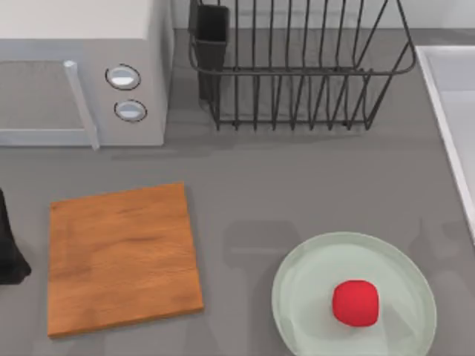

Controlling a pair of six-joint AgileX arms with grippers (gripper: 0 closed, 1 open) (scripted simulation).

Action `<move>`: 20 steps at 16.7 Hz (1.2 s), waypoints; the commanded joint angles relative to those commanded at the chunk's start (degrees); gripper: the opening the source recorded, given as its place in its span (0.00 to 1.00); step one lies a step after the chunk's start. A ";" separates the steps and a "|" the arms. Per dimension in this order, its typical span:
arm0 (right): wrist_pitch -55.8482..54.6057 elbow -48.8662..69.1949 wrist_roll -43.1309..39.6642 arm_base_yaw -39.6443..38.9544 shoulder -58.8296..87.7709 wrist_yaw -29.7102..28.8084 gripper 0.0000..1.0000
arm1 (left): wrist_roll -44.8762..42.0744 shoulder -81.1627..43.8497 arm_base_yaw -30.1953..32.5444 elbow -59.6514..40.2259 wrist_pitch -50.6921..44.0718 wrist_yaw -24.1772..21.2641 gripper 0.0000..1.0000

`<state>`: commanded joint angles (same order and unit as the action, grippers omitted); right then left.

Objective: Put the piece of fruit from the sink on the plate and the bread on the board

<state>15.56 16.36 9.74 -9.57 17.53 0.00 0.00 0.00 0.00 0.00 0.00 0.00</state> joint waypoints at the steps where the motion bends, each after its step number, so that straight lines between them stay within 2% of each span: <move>1: -3.47 -3.79 -2.09 2.05 -4.29 0.00 1.00 | 0.00 0.00 0.00 0.00 0.00 0.00 1.00; 6: -14.81 -15.62 -9.23 9.07 -16.76 0.00 1.00 | 0.00 0.00 0.00 0.00 0.00 0.00 1.00; 13: -15.56 -16.36 -9.74 9.57 -17.53 0.00 1.00 | -0.52 -0.63 -0.11 -0.58 -0.49 0.02 1.00; 16: -15.56 -16.36 -9.74 9.57 -17.53 0.00 1.00 | -4.88 -6.11 -0.89 -5.41 -4.54 0.06 1.00; 20: -15.56 -16.36 -9.74 9.57 -17.53 0.00 1.00 | -15.44 -21.98 -2.61 -17.03 -14.44 -0.01 1.00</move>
<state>0.00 0.00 0.00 0.00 0.00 0.00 -15.44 -21.98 -2.61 -17.03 -14.44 -0.01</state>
